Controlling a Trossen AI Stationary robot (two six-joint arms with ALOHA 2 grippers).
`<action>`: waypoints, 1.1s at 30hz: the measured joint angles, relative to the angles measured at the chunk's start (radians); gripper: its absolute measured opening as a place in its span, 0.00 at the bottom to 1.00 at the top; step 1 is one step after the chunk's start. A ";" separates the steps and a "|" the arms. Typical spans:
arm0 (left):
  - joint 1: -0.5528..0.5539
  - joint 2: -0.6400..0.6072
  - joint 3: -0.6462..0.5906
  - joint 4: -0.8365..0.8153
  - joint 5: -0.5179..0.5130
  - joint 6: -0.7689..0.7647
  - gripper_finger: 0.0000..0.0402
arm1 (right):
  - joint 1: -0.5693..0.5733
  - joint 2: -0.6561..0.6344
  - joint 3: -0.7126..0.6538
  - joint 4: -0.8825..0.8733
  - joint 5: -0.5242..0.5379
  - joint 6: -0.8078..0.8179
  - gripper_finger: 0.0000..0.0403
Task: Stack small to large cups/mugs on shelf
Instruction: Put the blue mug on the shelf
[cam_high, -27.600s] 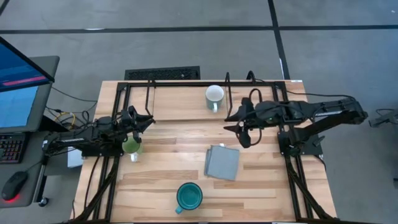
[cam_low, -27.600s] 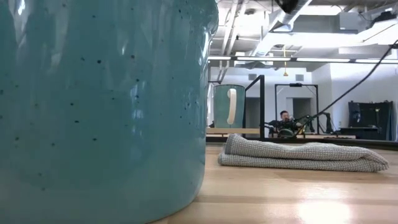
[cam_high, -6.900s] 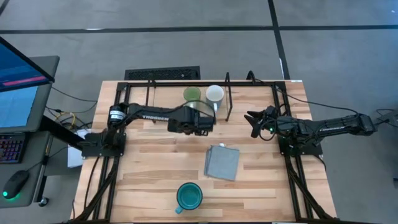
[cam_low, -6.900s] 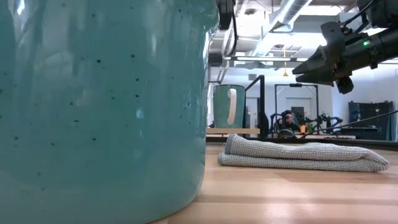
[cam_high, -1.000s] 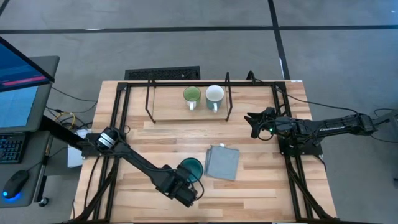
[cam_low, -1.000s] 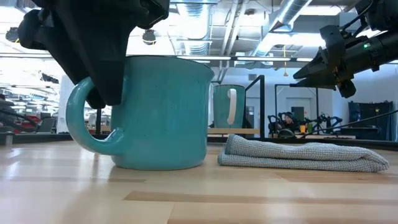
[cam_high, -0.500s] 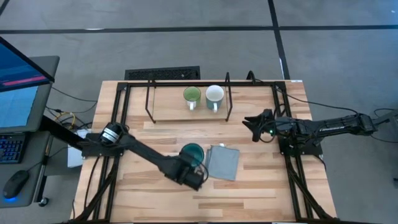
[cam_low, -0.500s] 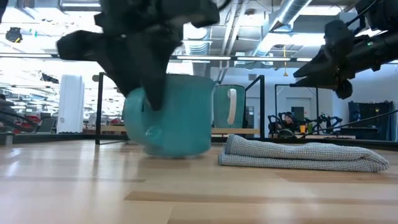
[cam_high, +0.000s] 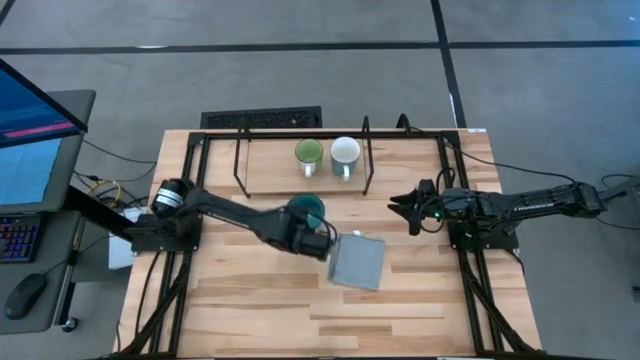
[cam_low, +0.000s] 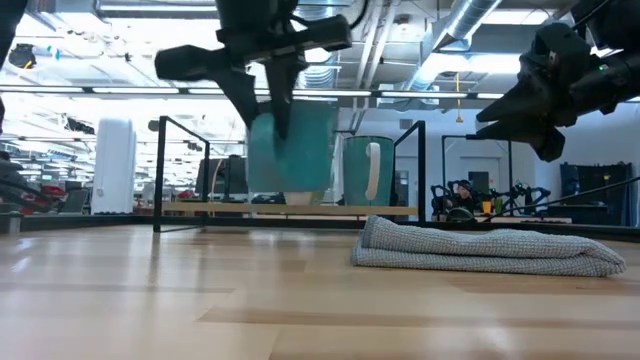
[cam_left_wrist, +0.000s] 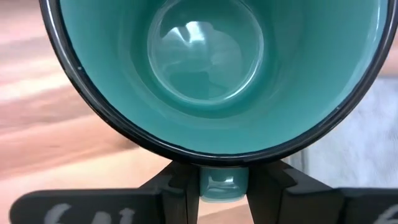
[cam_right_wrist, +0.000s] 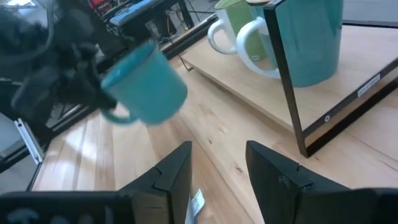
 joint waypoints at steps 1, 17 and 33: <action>0.010 -0.014 0.000 -0.022 -0.002 -0.001 0.20 | 0.000 0.000 0.000 -0.005 0.000 -0.002 0.43; 0.201 -0.214 0.000 -0.265 -0.034 0.129 0.20 | 0.000 0.000 0.000 -0.018 0.003 -0.008 0.43; 0.448 -0.220 0.000 -0.299 0.034 0.386 0.20 | 0.000 0.000 0.000 -0.018 0.003 -0.008 0.43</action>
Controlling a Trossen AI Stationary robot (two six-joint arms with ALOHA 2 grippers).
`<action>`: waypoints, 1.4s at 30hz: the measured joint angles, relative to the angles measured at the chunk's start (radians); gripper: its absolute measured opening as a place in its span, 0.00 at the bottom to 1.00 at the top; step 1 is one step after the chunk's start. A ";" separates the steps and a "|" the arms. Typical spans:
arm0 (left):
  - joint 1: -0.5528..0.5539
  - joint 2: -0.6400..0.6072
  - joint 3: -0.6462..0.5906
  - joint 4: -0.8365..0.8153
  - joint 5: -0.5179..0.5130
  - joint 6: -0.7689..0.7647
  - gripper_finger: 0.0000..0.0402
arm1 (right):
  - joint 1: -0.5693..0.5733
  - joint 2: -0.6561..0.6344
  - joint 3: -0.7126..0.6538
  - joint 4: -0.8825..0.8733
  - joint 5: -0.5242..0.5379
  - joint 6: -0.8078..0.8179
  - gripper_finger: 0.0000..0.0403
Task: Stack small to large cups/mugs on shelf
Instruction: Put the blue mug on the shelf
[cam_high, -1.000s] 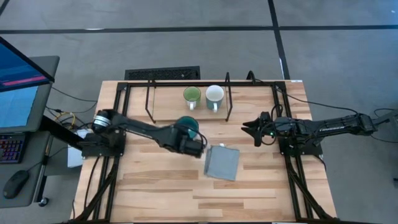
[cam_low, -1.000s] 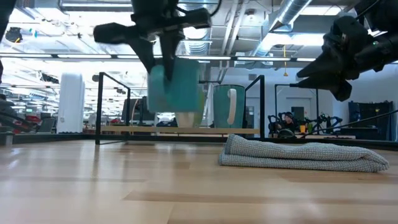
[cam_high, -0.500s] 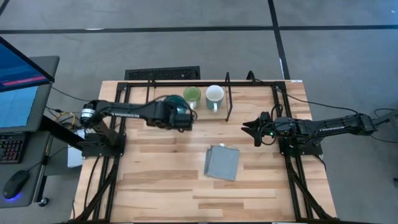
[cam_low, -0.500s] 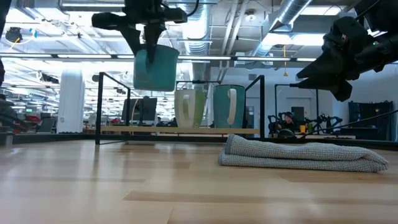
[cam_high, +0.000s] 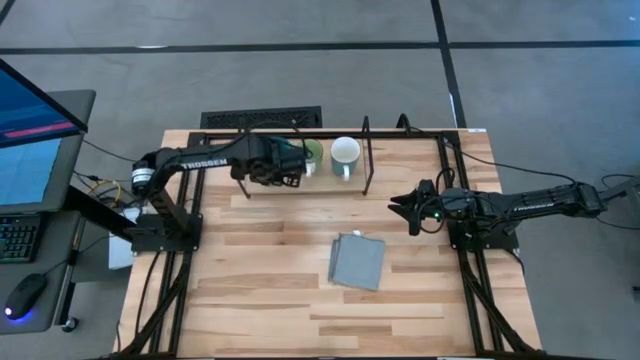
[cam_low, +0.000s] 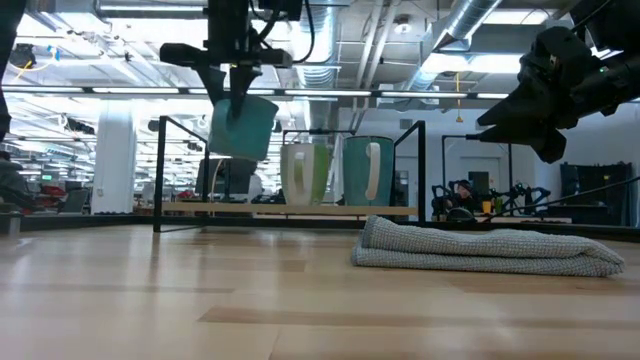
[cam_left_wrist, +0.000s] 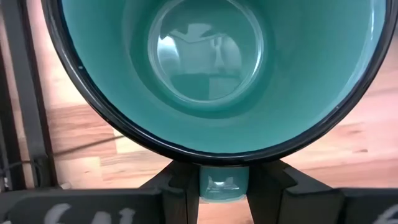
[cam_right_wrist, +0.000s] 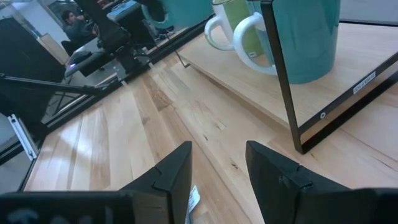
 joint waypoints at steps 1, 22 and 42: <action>0.008 0.000 0.000 0.000 -0.001 0.005 0.20 | 0.000 0.000 0.000 0.000 0.000 0.000 0.43; 0.107 -0.013 -0.277 0.280 0.056 0.032 0.20 | -0.001 0.000 0.000 0.000 0.000 0.000 0.43; 0.175 -0.021 -0.311 0.338 0.053 0.095 0.20 | -0.002 0.000 0.000 0.001 0.012 0.000 0.43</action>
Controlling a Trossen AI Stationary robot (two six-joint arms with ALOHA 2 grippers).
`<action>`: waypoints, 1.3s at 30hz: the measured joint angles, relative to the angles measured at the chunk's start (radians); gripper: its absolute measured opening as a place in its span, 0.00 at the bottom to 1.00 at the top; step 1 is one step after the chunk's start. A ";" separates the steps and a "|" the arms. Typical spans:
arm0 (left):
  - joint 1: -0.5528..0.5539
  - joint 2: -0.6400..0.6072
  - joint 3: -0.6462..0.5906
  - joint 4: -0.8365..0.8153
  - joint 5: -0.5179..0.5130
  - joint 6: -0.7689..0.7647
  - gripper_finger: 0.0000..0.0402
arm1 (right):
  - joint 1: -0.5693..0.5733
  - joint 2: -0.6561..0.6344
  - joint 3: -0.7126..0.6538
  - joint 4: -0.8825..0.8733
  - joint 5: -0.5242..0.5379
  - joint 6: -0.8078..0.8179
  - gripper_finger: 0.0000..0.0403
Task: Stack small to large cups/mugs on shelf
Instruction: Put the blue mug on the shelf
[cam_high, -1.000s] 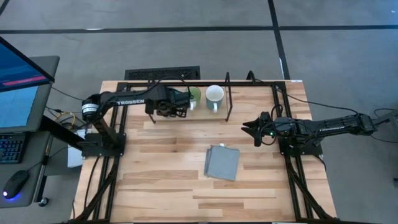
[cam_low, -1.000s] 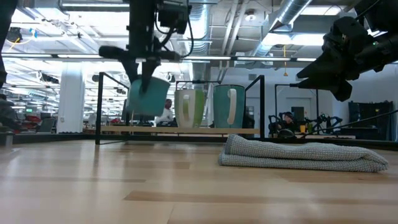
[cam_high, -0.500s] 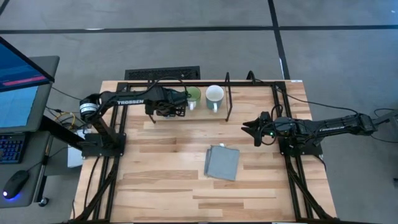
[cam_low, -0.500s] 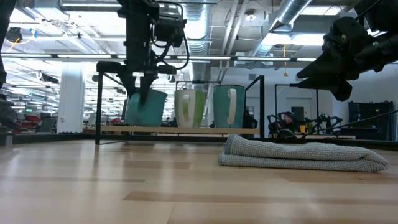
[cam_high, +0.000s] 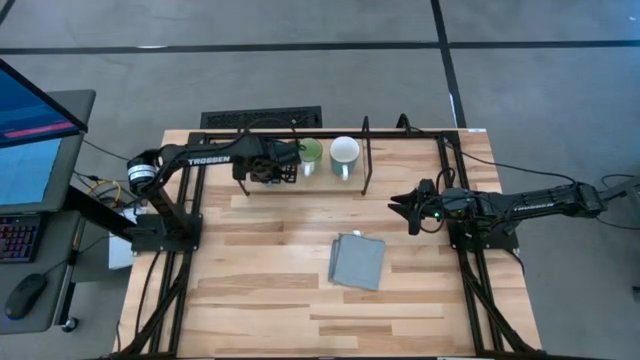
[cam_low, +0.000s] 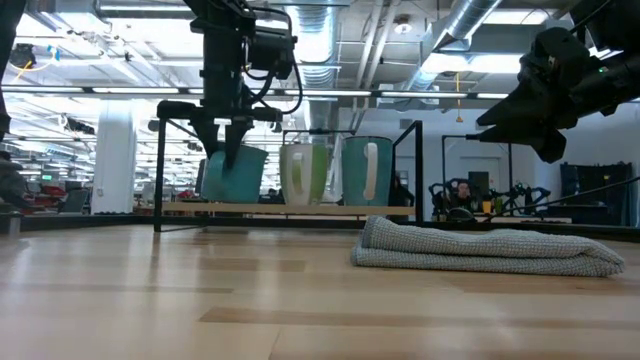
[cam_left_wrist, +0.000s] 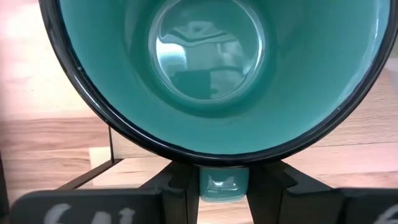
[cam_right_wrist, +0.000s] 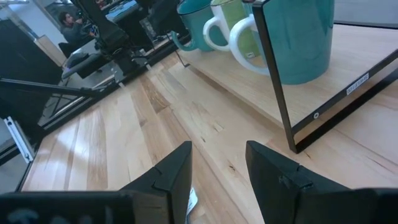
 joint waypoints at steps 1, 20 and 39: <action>0.002 0.000 0.000 0.001 0.004 0.001 0.20 | 0.000 0.000 0.000 0.000 0.000 0.000 0.43; 0.008 0.005 -0.002 0.000 -0.015 0.026 0.25 | 0.000 0.000 0.000 0.000 0.000 0.000 0.43; 0.015 0.005 -0.002 -0.002 -0.024 0.011 0.29 | 0.000 0.000 0.000 0.000 0.000 0.000 0.43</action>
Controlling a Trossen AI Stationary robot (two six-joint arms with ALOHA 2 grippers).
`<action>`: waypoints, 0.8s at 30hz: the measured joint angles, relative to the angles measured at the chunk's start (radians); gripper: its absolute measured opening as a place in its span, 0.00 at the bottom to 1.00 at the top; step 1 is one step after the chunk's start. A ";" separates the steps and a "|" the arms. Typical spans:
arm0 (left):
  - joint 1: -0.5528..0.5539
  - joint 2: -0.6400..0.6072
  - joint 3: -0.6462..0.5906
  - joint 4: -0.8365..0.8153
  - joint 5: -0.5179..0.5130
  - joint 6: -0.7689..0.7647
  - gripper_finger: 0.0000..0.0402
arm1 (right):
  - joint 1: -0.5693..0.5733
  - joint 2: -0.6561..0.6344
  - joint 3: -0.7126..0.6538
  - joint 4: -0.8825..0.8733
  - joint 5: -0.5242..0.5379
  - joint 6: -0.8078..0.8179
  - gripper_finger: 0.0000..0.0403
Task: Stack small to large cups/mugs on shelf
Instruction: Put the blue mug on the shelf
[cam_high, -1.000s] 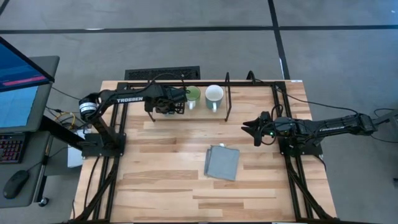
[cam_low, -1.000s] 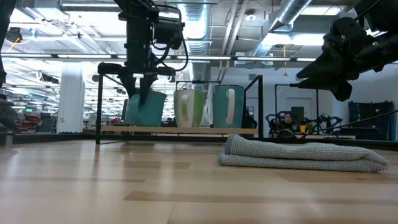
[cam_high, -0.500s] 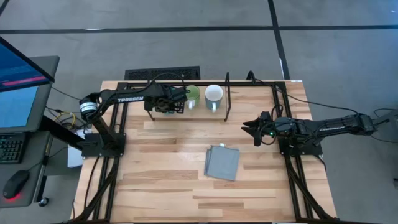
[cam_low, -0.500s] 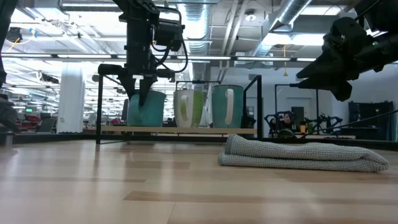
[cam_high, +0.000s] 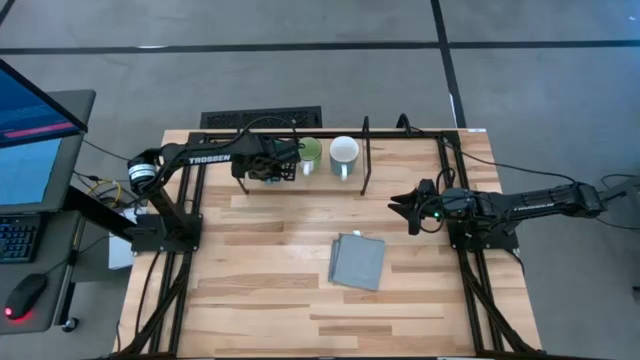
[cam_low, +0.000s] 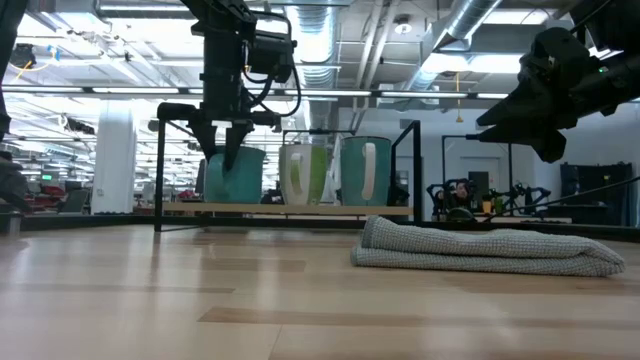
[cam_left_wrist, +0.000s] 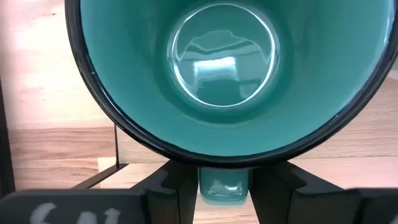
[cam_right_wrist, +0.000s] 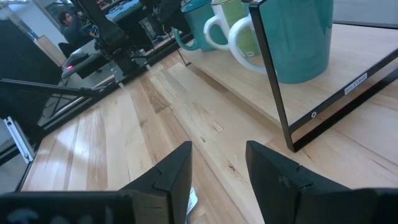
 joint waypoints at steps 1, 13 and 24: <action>0.000 0.000 0.000 0.000 0.000 0.001 0.29 | 0.000 0.000 0.000 0.000 0.000 0.000 0.43; 0.003 0.000 0.000 -0.005 -0.025 0.035 0.29 | 0.000 0.000 0.000 0.000 0.000 0.000 0.43; 0.021 -0.002 0.000 0.005 -0.026 0.032 0.29 | 0.000 0.000 0.000 0.000 0.001 0.000 0.43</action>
